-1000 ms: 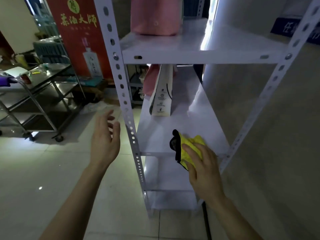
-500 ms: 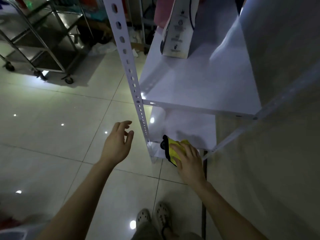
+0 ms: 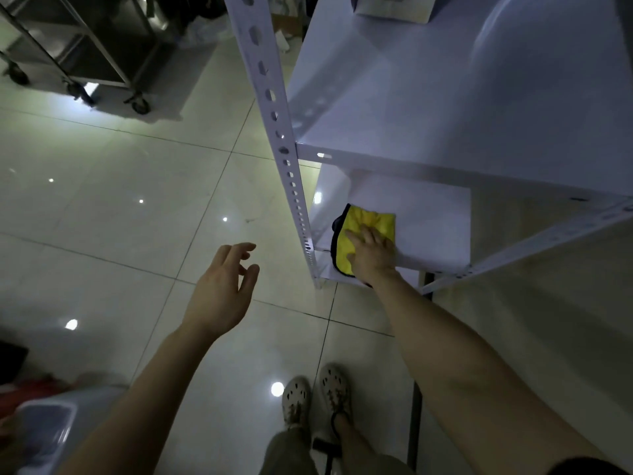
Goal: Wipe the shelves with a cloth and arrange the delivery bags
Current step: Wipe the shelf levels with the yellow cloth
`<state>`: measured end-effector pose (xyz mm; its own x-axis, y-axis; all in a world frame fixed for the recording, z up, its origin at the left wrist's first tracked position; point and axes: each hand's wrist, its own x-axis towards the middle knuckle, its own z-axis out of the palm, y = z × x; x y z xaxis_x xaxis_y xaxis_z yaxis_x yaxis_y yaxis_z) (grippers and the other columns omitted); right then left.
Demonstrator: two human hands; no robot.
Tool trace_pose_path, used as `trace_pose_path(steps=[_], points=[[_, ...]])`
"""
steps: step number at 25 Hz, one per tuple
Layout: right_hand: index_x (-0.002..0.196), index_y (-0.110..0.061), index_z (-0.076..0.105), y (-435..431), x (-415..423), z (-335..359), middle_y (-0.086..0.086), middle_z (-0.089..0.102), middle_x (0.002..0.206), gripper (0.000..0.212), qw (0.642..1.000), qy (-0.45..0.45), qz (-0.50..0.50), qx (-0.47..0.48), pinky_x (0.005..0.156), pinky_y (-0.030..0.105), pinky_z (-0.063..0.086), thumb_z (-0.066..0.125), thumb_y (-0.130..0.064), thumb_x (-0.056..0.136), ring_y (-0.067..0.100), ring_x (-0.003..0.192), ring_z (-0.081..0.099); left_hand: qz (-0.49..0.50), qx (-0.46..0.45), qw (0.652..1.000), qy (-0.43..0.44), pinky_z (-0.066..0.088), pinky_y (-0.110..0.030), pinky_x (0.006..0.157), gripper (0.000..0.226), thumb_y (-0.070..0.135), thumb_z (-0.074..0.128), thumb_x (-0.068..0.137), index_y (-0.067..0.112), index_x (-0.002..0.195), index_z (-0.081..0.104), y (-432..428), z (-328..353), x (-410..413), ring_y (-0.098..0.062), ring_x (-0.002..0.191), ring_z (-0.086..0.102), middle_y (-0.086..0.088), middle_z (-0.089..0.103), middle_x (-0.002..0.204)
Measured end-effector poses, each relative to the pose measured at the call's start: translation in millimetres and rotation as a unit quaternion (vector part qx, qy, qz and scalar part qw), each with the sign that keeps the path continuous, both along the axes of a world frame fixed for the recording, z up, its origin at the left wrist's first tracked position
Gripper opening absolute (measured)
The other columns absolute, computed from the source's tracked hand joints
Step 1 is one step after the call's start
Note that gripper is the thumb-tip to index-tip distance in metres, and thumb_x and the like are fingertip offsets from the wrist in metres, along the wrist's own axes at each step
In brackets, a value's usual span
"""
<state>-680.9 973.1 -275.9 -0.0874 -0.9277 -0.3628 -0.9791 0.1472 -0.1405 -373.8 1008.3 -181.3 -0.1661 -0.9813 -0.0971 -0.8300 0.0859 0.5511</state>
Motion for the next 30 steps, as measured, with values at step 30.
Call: trace_pose_path(steps=[30], points=[[0.16,-0.022,0.043,-25,306,199,0.004,0.045,0.161,0.056,0.991,-0.117,-0.025,-0.054,0.111,0.041,0.047,0.054,-0.041,0.108,0.027,0.139,0.053,-0.233,-0.004,0.965,-0.122,0.057,-0.044,0.101,0.044,0.035,0.055,0.112,0.021,0.154,0.053,-177,115,299,-0.025,0.122,0.07,-0.002,0.059,0.148]])
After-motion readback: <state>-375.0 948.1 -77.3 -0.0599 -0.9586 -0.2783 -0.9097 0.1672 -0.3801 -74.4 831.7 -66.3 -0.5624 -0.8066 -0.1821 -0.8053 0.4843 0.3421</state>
